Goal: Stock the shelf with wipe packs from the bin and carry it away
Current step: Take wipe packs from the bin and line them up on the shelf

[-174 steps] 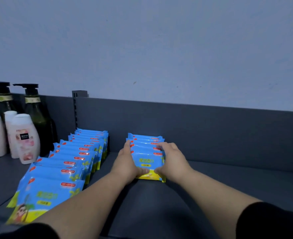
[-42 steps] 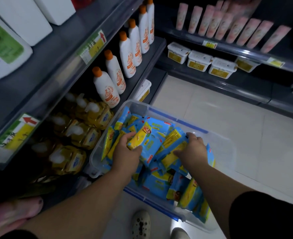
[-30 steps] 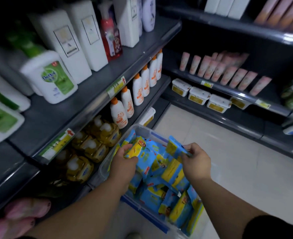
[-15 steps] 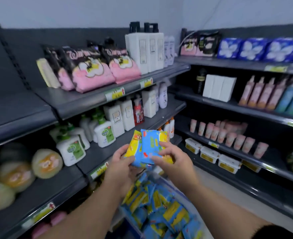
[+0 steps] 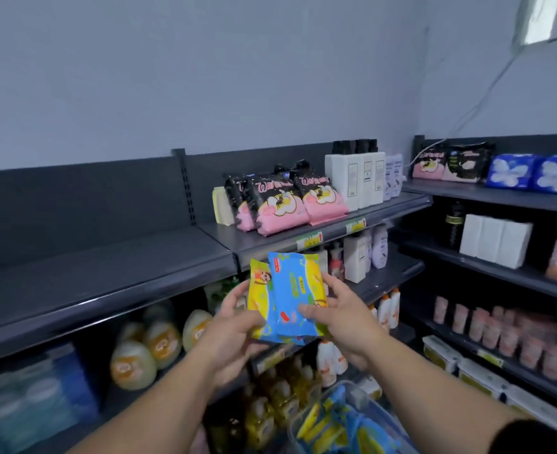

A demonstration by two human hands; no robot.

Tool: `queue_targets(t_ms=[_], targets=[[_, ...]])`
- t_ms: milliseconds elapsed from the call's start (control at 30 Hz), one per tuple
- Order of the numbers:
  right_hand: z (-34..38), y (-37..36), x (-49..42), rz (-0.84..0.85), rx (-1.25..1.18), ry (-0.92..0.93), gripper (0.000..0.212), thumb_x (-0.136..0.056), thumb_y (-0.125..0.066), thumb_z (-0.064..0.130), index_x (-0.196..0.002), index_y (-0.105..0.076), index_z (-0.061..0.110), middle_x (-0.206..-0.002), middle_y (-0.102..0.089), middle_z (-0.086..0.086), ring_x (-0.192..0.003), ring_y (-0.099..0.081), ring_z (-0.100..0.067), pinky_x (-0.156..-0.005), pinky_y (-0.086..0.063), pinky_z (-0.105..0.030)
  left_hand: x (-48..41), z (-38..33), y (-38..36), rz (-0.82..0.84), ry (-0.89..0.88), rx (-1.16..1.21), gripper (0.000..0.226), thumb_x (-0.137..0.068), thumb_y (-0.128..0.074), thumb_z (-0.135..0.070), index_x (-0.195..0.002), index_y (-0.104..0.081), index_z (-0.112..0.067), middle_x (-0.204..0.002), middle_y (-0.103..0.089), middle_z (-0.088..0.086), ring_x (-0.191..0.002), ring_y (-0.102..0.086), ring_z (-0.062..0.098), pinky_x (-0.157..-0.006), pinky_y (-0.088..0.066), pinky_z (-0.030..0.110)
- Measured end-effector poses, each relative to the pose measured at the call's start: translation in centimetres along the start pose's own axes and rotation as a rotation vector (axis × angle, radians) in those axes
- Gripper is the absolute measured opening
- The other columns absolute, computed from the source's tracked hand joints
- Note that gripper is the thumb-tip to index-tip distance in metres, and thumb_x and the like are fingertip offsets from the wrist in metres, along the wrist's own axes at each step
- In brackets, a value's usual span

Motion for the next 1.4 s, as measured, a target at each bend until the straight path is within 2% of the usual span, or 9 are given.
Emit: queue_targets(t_ms=[133, 233, 433, 567, 733, 833, 1033, 1167, 1400], targets=[[0.9, -6.2, -1.6, 0.191, 0.046, -0.022, 0.066, -0.08, -0.068, -0.009, -0.132, -0.045, 0.025, -0.105, -0.073, -0.013, -0.095, -0.07, -0.03, -0.085, -0.056, -0.047, 1.5, -5.5, 5.7, -0.009, 0.01, -0.143, 0.034, -0.091, -0.059, -0.028, -0.124, -0.052, -0.019, -0.109, -0.07, 0.01, -0.079, -0.071, 0.027, -0.06, -0.058, 0.038], [1.3, -12.2, -3.0, 0.299, 0.079, -0.009, 0.072, -0.079, -0.067, -0.013, -0.137, -0.043, 0.023, -0.109, -0.071, -0.014, -0.099, -0.069, -0.031, -0.089, -0.053, -0.049, 2.5, -10.2, 11.1, -0.118, 0.004, -0.328, 0.03, -0.092, -0.056, -0.044, -0.105, -0.06, -0.017, -0.084, -0.067, 0.005, -0.061, -0.063, 0.019, -0.049, -0.047, 0.024], [1.1, -24.8, -6.3, 0.414, 0.093, 0.024, 0.05, -0.086, -0.062, -0.006, -0.127, -0.051, 0.019, -0.106, -0.072, -0.012, -0.098, -0.068, -0.03, -0.089, -0.053, -0.046, 5.0, -17.9, 22.6, -0.231, -0.039, -0.511, 0.005, -0.092, -0.059, -0.017, -0.088, -0.06, -0.019, -0.072, -0.066, -0.001, -0.06, -0.059, 0.01, -0.055, -0.046, 0.02], [1.4, -32.6, -8.0, 0.345, 0.352, 0.096, 0.028, -0.086, -0.066, 0.009, -0.111, -0.055, 0.014, -0.097, -0.072, -0.006, -0.076, -0.067, -0.018, -0.066, -0.052, -0.034, 7.0, -20.6, 29.3, -0.274, -0.042, -0.467, 0.015, -0.088, -0.062, -0.006, -0.1, -0.06, -0.016, -0.079, -0.069, 0.007, -0.066, -0.061, 0.019, -0.067, -0.05, 0.033], [3.1, -40.3, -8.5, 0.516, 0.678, 0.218, 0.085, -0.081, -0.066, 0.005, -0.137, -0.022, 0.052, -0.1, -0.062, -0.006, -0.071, -0.066, -0.021, -0.058, -0.052, -0.027, 9.8, -23.2, 36.1, -0.368, -0.093, -0.482, 0.039, -0.089, -0.055, 0.006, -0.117, -0.055, -0.021, -0.082, -0.066, 0.008, -0.064, -0.063, 0.017, -0.058, -0.056, 0.034], [3.4, -43.8, -8.8, 0.576, 0.772, 0.262, 0.09, -0.08, -0.063, 0.004, -0.137, -0.022, 0.061, -0.099, -0.062, -0.002, -0.083, -0.067, -0.02, -0.065, -0.057, -0.029, 10.9, -24.2, 39.2, -0.447, -0.127, -0.418, 0.049, -0.088, -0.05, 0.013, -0.114, -0.053, -0.028, -0.083, -0.062, 0.008, -0.064, -0.062, 0.02, -0.06, -0.058, 0.037], [2.3, -48.4, -11.0, 0.398, 0.423, 0.249, 0.048, -0.087, -0.059, 0.004, -0.112, -0.049, 0.044, -0.095, -0.063, -0.01, -0.077, -0.069, -0.021, -0.062, -0.057, -0.032, 11.2, -24.4, 44.5, -0.647, -0.175, -0.314, 0.067, -0.086, -0.048, 0.015, -0.129, -0.043, -0.036, -0.11, -0.059, 0.016, -0.074, -0.064, 0.028, -0.065, -0.057, 0.042], [1.4, -50.0, -13.4, 0.222, 0.357, 0.3, 0.017, -0.09, -0.058, 0.014, -0.094, -0.054, 0.029, -0.081, -0.059, -0.004, -0.071, -0.062, -0.017, -0.069, -0.053, -0.036, 10.4, -23.9, 47.1, -0.782, -0.207, -0.243, 0.073, -0.087, -0.045, 0.017, -0.141, -0.035, -0.031, -0.103, -0.065, 0.009, -0.077, -0.066, 0.027, -0.064, -0.056, 0.04], [-1.6, -53.1, -16.5, 0.268, 0.209, 0.056, 0.028, -0.086, -0.057, -0.001, -0.097, -0.045, 0.021, -0.103, -0.061, -0.007, -0.087, -0.067, -0.021, -0.065, -0.06, -0.034, 8.7, -23.5, 50.6, -1.044, -0.23, -0.546, 0.052, -0.082, -0.058, 0.006, -0.123, -0.051, -0.025, -0.099, -0.067, -0.002, -0.086, -0.064, 0.019, -0.074, -0.054, 0.037]])
Point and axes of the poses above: each hand's wrist, its own x-axis away from the middle knuckle, its own y-axis out of the back of the hand, z = x × y, the point moved 1 cm from there along -x, towards the middle knuckle
